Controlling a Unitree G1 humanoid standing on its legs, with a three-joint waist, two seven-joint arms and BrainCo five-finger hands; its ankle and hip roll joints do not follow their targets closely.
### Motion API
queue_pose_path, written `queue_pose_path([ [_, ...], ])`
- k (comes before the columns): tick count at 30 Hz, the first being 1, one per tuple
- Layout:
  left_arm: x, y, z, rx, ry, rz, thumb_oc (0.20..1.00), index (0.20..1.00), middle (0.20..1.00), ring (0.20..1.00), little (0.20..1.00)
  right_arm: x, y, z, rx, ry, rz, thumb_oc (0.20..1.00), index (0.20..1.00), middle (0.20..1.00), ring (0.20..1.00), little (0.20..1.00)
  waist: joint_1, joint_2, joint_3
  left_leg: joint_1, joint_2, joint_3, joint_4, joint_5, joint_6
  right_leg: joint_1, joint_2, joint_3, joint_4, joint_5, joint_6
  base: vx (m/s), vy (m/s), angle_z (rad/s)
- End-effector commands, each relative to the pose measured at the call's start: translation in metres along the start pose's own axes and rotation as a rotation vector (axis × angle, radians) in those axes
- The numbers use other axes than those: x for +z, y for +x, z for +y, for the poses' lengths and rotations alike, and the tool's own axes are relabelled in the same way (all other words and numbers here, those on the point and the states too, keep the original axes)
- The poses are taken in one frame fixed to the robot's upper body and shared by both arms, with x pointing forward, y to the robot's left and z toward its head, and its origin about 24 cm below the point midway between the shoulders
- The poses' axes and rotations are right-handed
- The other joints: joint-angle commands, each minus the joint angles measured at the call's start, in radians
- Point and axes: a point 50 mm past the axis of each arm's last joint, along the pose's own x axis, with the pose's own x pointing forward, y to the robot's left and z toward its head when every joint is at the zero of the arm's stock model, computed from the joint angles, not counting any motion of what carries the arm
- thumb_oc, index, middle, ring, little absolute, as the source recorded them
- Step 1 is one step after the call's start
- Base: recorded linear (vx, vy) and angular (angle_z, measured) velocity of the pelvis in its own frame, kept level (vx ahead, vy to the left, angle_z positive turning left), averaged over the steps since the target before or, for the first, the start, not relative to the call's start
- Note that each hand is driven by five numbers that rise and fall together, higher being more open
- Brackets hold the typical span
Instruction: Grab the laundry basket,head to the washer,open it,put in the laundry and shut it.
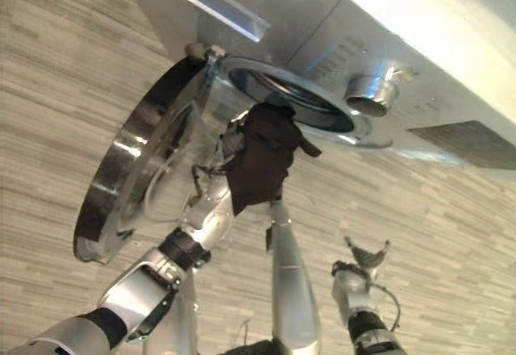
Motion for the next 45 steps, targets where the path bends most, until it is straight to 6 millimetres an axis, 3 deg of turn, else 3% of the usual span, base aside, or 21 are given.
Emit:
queue_pose_path([
  [1,0.002,-0.005,-0.041,-0.085,-0.12,-0.03,0.2,0.2,0.2,0.2,0.2,-0.015,0.007,-0.024,-0.054,-0.032,0.034,1.0,1.0,1.0,1.0,1.0,-0.013,0.074,-0.002,0.129,-0.075,-0.131,-0.121,-0.068,-0.06,-0.04,0.037,-0.027,-0.078,0.004,0.07,0.17,-0.169,0.04],
  [2,0.0,-0.006,-0.046,-0.095,-0.119,-0.025,0.2,0.2,0.2,0.2,0.2,-0.032,0.007,-0.028,-0.046,-0.09,0.094,1.0,1.0,1.0,1.0,1.0,-0.019,0.078,-0.002,0.116,-0.092,-0.15,-0.066,-0.083,-0.062,-0.05,0.013,-0.017,-0.091,0.033,0.075,0.11,-0.145,0.2],
  [4,-0.001,-0.007,-0.047,-0.1,-0.108,-0.023,0.2,0.2,0.2,0.2,0.2,-0.039,0.007,-0.032,-0.046,-0.117,0.118,1.0,1.0,1.0,1.0,1.0,-0.017,0.079,-0.002,0.117,-0.103,-0.157,-0.059,-0.087,-0.065,-0.038,0.0,-0.026,-0.095,0.051,0.079,0.1,-0.159,0.45],
  [8,-0.01,-0.01,-0.051,-0.118,-0.09,0.007,0.2,0.2,0.2,0.2,0.2,-0.065,0.001,-0.034,0.007,-0.164,0.22,1.0,1.0,1.0,1.0,1.0,0.002,0.088,-0.002,0.093,-0.098,-0.178,-0.047,-0.062,-0.087,-0.001,-0.01,-0.098,-0.12,0.09,0.083,0.04,-0.266,0.45],
  [10,-0.011,-0.01,-0.05,-0.124,-0.078,0.012,0.2,0.2,0.2,0.2,0.2,-0.065,0.0,-0.029,0.041,-0.142,0.231,1.0,1.0,1.0,1.0,1.0,0.007,0.089,-0.002,0.08,-0.087,-0.182,-0.045,-0.057,-0.092,0.0,-0.006,-0.116,-0.119,0.086,0.079,0.01,-0.236,0.26],
  [13,-0.015,-0.009,-0.051,-0.158,-0.056,0.031,0.2,0.2,0.2,0.2,0.2,-0.069,-0.008,-0.009,0.213,0.084,0.35,1.0,1.0,1.0,1.0,1.0,0.024,0.094,-0.002,0.051,-0.048,-0.191,-0.051,-0.036,-0.115,-0.015,0.013,-0.151,-0.091,0.054,0.062,0.03,-0.261,0.08],
  [16,-0.017,-0.01,-0.056,-0.194,-0.054,0.06,0.2,0.2,0.2,0.2,0.2,-0.059,-0.003,0.0,0.247,0.315,0.432,1.0,1.0,1.0,1.0,1.0,0.031,0.105,-0.002,0.037,-0.028,-0.201,-0.055,-0.023,-0.132,-0.029,0.028,-0.158,-0.07,0.025,0.049,0.04,-0.197,0.07],
  [20,-0.018,-0.01,-0.058,-0.221,-0.033,0.07,0.2,0.2,0.2,0.2,0.2,-0.045,0.005,0.006,0.255,0.45,0.463,1.0,1.0,1.0,1.0,1.0,0.039,0.129,-0.002,0.035,-0.01,-0.2,-0.072,-0.007,-0.151,-0.041,0.04,-0.165,-0.049,-0.003,0.037,0.03,-0.132,0.07],
  [21,-0.018,-0.01,-0.058,-0.225,-0.025,0.07,0.2,0.2,0.2,0.2,0.2,-0.041,0.009,0.004,0.245,0.469,0.461,0.922,0.922,0.922,0.922,0.922,0.042,0.137,-0.002,0.034,-0.006,-0.202,-0.079,-0.003,-0.155,-0.046,0.042,-0.167,-0.044,-0.008,0.035,0.03,-0.15,0.11],
  [22,-0.019,-0.01,-0.057,-0.228,-0.021,0.073,0.2,0.2,0.2,0.2,0.2,-0.041,0.011,0.002,0.226,0.474,0.468,0.903,0.903,0.903,0.903,0.903,0.044,0.142,-0.002,0.033,-0.004,-0.2,-0.082,0.0,-0.157,-0.049,0.042,-0.171,-0.041,-0.013,0.034,0.02,-0.113,0.08],
  [23,-0.019,-0.009,-0.057,-0.23,-0.014,0.071,0.2,0.2,0.2,0.2,0.2,-0.04,0.016,-0.004,0.203,0.467,0.47,0.925,0.925,0.925,0.925,0.925,0.047,0.15,-0.002,0.033,-0.002,-0.2,-0.09,0.004,-0.16,-0.054,0.044,-0.176,-0.035,-0.018,0.033,0.01,-0.088,0.08],
  [24,-0.019,-0.009,-0.056,-0.23,-0.012,0.072,0.2,0.2,0.2,0.2,0.2,-0.038,0.018,-0.004,0.2,0.473,0.472,1.0,1.0,1.0,1.0,1.0,0.05,0.156,-0.002,0.034,0.0,-0.198,-0.098,0.007,-0.162,-0.058,0.044,-0.18,-0.031,-0.021,0.033,0.02,-0.093,0.09],
  [32,-0.019,-0.01,-0.057,-0.248,-0.025,0.074,0.2,0.2,0.2,0.2,0.2,-0.026,0.033,-0.019,0.129,0.478,0.462,1.0,1.0,1.0,1.0,1.0,0.066,0.195,-0.002,0.002,0.029,-0.186,-0.117,0.022,-0.183,-0.113,0.054,-0.207,0.013,-0.055,0.028,0.03,-0.115,0.04],
  [39,-0.02,-0.011,-0.071,-0.273,-0.039,0.088,0.2,0.2,0.2,0.2,0.2,-0.031,0.026,-0.01,0.163,0.451,0.465,1.0,1.0,1.0,1.0,1.0,0.054,0.181,-0.002,-0.049,0.077,-0.165,-0.068,0.007,-0.2,-0.164,0.066,-0.242,0.044,-0.074,0.023,0.04,-0.095,0.01],
  [45,0.003,-0.004,-0.104,-0.3,-0.15,0.04,0.2,0.2,0.2,0.2,0.2,-0.045,0.017,-0.008,0.182,0.393,0.466,1.0,1.0,1.0,1.0,1.0,0.025,0.14,-0.002,-0.068,0.115,-0.153,-0.052,-0.004,-0.208,-0.191,0.083,-0.282,0.041,-0.065,0.026,0.03,-0.095,-0.03],
])
